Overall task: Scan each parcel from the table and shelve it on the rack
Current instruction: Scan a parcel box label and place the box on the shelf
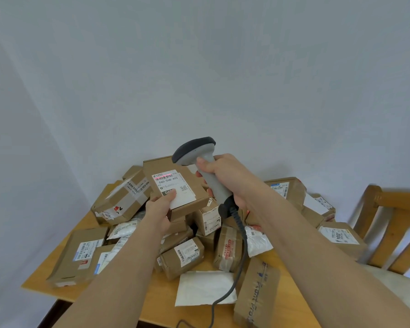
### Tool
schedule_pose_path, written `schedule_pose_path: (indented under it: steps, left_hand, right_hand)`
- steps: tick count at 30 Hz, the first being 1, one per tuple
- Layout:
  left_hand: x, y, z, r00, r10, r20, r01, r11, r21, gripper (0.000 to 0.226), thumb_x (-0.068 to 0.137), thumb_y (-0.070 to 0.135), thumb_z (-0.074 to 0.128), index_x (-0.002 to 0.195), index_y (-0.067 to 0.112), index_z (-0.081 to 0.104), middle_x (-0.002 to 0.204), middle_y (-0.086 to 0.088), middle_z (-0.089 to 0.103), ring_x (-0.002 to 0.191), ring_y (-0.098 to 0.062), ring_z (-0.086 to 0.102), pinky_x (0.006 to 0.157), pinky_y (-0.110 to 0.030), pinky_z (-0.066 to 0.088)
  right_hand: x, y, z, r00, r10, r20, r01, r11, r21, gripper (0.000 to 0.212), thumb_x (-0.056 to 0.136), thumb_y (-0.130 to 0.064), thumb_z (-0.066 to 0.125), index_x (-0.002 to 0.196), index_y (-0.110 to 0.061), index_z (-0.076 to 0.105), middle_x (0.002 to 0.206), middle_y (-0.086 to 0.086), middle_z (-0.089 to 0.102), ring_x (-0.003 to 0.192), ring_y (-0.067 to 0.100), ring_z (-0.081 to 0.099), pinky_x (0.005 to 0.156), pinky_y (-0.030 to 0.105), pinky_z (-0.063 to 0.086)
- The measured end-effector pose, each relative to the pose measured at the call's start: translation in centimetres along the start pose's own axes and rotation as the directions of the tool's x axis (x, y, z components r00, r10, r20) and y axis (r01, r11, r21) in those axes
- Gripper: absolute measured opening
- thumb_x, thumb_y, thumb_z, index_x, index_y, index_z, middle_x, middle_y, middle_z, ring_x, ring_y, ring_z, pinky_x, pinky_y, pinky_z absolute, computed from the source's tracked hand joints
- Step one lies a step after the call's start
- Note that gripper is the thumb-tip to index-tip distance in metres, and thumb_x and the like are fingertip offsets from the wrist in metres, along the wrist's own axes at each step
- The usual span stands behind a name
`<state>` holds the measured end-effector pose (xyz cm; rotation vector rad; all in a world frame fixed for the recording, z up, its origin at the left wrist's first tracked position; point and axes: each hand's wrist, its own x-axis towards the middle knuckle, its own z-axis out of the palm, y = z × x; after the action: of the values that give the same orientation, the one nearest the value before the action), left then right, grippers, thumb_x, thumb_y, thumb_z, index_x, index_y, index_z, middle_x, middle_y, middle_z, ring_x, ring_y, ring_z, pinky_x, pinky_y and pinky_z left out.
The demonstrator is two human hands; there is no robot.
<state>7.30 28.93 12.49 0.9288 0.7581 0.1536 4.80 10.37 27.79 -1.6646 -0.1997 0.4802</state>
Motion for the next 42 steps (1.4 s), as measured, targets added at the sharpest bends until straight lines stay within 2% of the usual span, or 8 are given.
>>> schedule_pose_path:
  steps: [6,17,21,25,29,33,37,42]
  left_hand:
    - [0.6,-0.2,-0.1,1.000,-0.004,-0.021,0.004,1.000,0.010,0.053,0.085,0.013,0.074,0.132,0.011,0.050,0.112,-0.012,0.070,0.092,-0.025,0.071,0.047,-0.031,0.056]
    - [2.3,-1.4,-1.2,0.999,0.038,-0.028,-0.039,0.999,-0.027,0.061,0.088,-0.007,0.062,0.142,0.011,0.041,0.127,-0.015,0.062,0.093,-0.029,0.065,0.066,-0.044,0.055]
    - [2.6,-3.3,-2.8,0.999,-0.035,0.007,0.035,0.999,-0.017,0.049,0.091,-0.005,0.059,0.136,0.010,0.050,0.128,-0.015,0.063,0.111,-0.034,0.062,0.073,-0.048,0.055]
    - [3.6,-6.7,-4.8,0.988,-0.145,-0.050,0.146,0.989,0.002,0.040,0.092,0.001,0.060,0.131,0.011,0.055,0.126,-0.013,0.064,0.102,-0.032,0.064,0.062,-0.049,0.054]
    - [4.2,-11.3,-6.6,0.957,-0.278,-0.081,0.277,0.961,-0.019,0.026,0.097,0.007,0.056,0.122,0.007,0.056,0.117,-0.012,0.065,0.101,-0.033,0.063,0.075,-0.055,0.052]
    - [5.4,-14.5,-7.8,0.965,-0.237,-0.107,0.234,0.971,-0.047,0.038,0.094,0.003,0.058,0.132,0.009,0.053,0.126,-0.013,0.064,0.111,-0.033,0.063,0.086,-0.054,0.052]
    - [6.0,-15.7,-7.9,0.975,-0.170,-0.145,0.160,0.984,-0.075,0.047,0.090,-0.002,0.062,0.135,0.011,0.051,0.125,-0.013,0.065,0.110,-0.033,0.064,0.094,-0.058,0.050]
    - [6.6,-16.0,-8.0,0.974,-0.170,-0.150,0.157,0.983,-0.096,0.052,0.088,-0.005,0.064,0.135,0.012,0.050,0.125,-0.014,0.065,0.111,-0.032,0.064,0.095,-0.058,0.050]
  right_hand:
    - [-1.2,-0.8,-0.2,1.000,0.017,0.007,-0.017,0.999,0.049,0.035,0.097,-0.031,0.061,0.116,-0.002,0.058,0.087,0.006,0.061,0.058,0.016,0.051,0.048,0.024,0.047]
    - [-3.0,-0.7,-0.9,1.000,0.005,0.018,-0.005,1.000,0.027,0.032,0.097,-0.030,0.060,0.113,-0.002,0.060,0.092,0.008,0.062,0.059,0.015,0.050,0.050,0.023,0.049]
    - [-3.1,0.7,-0.6,0.999,0.049,0.011,-0.049,0.999,0.013,0.031,0.097,-0.031,0.061,0.115,-0.006,0.058,0.096,0.008,0.063,0.063,0.016,0.052,0.050,0.023,0.050]
    - [-2.9,2.8,0.0,0.993,0.117,0.000,-0.117,0.991,-0.058,0.035,0.097,-0.032,0.061,0.119,-0.006,0.056,0.100,0.011,0.063,0.065,0.017,0.052,0.053,0.025,0.050]
    - [-2.3,5.3,0.7,0.977,0.215,-0.004,-0.214,0.966,-0.148,0.032,0.097,-0.034,0.060,0.117,-0.010,0.055,0.102,0.010,0.062,0.075,0.019,0.054,0.057,0.025,0.051]
    - [-2.0,7.7,1.2,0.958,0.285,0.020,-0.274,0.939,-0.209,0.032,0.098,-0.035,0.059,0.122,-0.014,0.054,0.097,0.004,0.060,0.074,0.016,0.054,0.045,0.018,0.049]
    - [-2.4,8.7,1.2,0.965,0.257,0.050,-0.240,0.944,-0.225,0.011,0.100,-0.031,0.056,0.099,-0.021,0.057,0.091,0.001,0.058,0.075,0.014,0.054,0.048,0.017,0.048]
    - [-3.0,8.4,0.4,0.987,0.158,0.024,-0.145,0.952,-0.271,0.022,0.098,-0.034,0.056,0.114,-0.018,0.058,0.102,0.004,0.060,0.079,0.015,0.055,0.049,0.017,0.047]
